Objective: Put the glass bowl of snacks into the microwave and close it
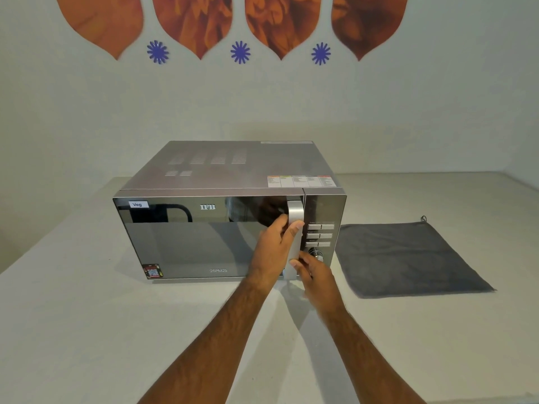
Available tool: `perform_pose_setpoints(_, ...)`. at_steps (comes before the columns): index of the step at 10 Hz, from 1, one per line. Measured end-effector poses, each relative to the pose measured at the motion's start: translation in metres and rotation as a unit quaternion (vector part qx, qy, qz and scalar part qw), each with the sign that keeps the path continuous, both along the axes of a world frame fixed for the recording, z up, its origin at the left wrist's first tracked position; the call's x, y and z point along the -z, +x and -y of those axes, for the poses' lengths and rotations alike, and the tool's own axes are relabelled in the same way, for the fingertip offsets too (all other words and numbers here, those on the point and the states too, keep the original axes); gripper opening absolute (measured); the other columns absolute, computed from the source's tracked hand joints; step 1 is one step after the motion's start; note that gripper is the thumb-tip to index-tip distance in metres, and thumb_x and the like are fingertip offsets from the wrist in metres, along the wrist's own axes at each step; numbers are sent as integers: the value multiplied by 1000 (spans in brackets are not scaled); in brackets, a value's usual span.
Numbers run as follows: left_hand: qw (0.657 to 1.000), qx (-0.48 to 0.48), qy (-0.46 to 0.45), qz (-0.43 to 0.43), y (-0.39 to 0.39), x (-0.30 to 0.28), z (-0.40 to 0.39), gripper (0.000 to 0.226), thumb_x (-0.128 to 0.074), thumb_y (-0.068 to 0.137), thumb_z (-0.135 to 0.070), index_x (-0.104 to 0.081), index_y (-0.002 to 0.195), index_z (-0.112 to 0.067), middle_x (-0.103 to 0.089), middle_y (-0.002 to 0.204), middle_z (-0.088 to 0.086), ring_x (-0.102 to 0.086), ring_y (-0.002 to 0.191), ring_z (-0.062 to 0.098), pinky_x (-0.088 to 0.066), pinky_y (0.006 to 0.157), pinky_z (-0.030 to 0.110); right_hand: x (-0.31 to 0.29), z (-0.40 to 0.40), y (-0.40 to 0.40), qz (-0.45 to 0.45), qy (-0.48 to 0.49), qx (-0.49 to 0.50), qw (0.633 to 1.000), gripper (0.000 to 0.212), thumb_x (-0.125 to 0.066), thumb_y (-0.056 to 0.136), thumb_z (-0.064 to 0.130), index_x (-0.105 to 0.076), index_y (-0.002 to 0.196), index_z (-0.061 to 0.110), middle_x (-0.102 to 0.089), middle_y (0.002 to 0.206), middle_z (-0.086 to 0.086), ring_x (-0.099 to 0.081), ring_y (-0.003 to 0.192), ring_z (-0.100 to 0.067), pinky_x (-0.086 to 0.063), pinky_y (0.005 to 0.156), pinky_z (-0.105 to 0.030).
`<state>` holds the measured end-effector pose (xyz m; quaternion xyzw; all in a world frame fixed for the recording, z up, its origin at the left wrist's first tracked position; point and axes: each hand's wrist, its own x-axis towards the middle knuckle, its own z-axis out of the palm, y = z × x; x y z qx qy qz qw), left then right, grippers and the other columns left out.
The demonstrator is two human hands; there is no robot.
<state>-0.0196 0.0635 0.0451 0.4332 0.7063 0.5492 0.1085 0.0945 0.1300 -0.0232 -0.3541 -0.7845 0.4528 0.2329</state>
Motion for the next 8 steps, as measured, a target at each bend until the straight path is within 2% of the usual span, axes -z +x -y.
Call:
perform_pose_setpoints(1,1000,0,-5,2,1,0,0,41,-51,108,-47,-61,140,-23,-68,123,-11,-65,103,2,-48,84,5,-1,0,0,0,-10,-1,1000,50,-49,105,48,-55,147,23,-63,146,-1,-61,131,-25,-50,114,-51)
perform_pose_setpoints(2,1000,0,-9,-1,1,0,1,40,-51,108,-47,-60,140,-24,-65,120,-16,-63,98,-5,-46,77,0,-2,1,0,2,-14,-4,1000,50,-49,105,48,-54,148,23,-62,147,-1,-61,132,-26,-50,114,-53)
perform_pose_setpoints(3,1000,-1,-12,-1,2,0,2,39,-51,108,-47,-61,139,-26,-66,120,-16,-63,100,-6,-47,77,1,-4,2,1,2,-16,-6,1000,49,-50,105,47,-54,149,23,-62,147,-1,-61,132,-26,-49,115,-53)
perform_pose_setpoints(4,1000,-7,-7,8,6,1,2,39,-51,109,-46,-61,139,-24,-68,124,-12,-65,106,2,-49,87,9,-5,0,2,-3,-13,-12,1000,48,-50,106,47,-55,147,23,-63,145,-1,-62,130,-25,-50,113,-53)
perform_pose_setpoints(5,1000,-13,-6,6,11,3,4,38,-49,111,-44,-60,141,-26,-66,124,-15,-63,110,4,-56,96,23,-4,1,2,-3,-9,-16,1000,45,-50,106,48,-57,144,24,-65,142,0,-64,127,-24,-52,112,-50)
perform_pose_setpoints(6,999,-42,-34,-4,15,7,6,44,-47,112,-42,-55,150,-21,-67,139,-5,-64,126,14,-55,110,40,4,4,0,30,48,3,998,42,-45,107,49,-57,141,26,-67,139,2,-66,123,-20,-50,104,-30)
perform_pose_setpoints(7,995,-65,-75,-22,16,13,16,44,-49,112,-37,-54,153,-23,-66,147,3,-62,136,22,-51,111,38,12,13,4,47,58,29,997,38,-43,108,47,-54,140,29,-67,139,2,-67,122,-21,-51,100,-31)
perform_pose_setpoints(8,993,-60,-93,-25,15,34,40,43,-53,109,-40,-57,151,-30,-68,146,-1,-64,134,20,-52,106,35,31,20,10,58,61,35,996,41,-48,106,51,-49,143,31,-64,144,3,-65,126,-24,-54,107,-42)
